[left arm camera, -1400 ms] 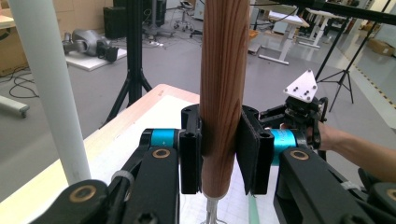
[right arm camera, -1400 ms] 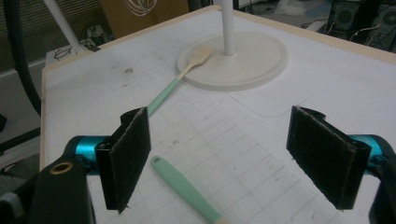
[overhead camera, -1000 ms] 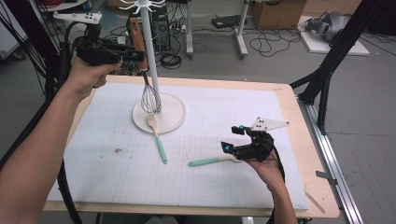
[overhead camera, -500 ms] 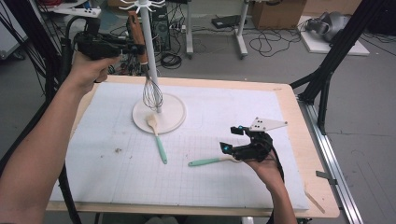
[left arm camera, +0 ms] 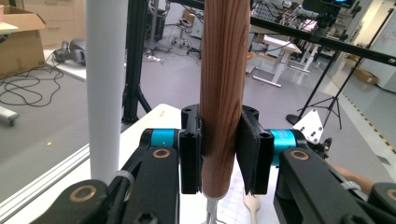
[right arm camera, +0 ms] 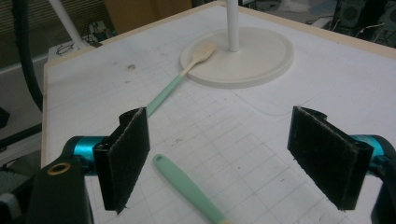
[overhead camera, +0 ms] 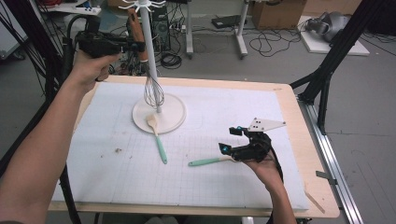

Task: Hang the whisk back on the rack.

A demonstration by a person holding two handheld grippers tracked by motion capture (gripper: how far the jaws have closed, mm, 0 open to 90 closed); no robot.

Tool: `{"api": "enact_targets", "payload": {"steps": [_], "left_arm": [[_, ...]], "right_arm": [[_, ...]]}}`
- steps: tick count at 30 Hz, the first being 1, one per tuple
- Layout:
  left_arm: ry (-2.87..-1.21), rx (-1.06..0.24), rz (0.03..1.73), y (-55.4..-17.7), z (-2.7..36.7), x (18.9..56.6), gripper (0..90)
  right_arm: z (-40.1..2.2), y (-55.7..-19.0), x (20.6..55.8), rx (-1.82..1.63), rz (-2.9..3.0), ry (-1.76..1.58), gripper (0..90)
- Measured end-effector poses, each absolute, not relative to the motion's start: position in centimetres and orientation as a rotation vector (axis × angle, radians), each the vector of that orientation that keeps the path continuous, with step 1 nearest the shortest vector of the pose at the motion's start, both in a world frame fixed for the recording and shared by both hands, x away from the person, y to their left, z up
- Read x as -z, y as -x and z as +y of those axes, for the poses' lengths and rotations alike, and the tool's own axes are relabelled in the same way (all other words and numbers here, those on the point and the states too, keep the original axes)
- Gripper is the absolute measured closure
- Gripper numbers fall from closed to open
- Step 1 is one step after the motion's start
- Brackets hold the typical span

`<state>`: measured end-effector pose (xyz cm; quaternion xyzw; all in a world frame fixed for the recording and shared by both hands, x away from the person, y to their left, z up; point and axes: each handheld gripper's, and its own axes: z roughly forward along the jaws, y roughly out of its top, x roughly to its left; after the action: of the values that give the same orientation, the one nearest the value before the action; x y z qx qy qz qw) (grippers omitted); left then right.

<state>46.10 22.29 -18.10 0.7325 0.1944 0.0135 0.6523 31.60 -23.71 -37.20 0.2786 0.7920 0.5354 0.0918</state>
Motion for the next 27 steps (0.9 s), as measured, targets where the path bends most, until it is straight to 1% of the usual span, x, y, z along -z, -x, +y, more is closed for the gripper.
{"api": "enact_targets", "payload": {"steps": [15, 20, 27], "left_arm": [[-1.631, -0.008, 0.472, -46.8, 21.4, 18.7, 71.5], [-1.645, -0.045, 0.479, -46.6, 21.3, 18.6, 71.3], [-1.662, -0.088, 0.5, -46.3, 22.0, 18.3, 68.0]], "right_arm": [[-23.4, -31.6, 37.4, -1.596, 2.368, -0.814, 19.8], [-23.4, -31.6, 37.4, -1.598, 2.369, -0.809, 19.8], [-23.4, -31.6, 37.3, -1.604, 2.371, -0.814, 19.8]]}}
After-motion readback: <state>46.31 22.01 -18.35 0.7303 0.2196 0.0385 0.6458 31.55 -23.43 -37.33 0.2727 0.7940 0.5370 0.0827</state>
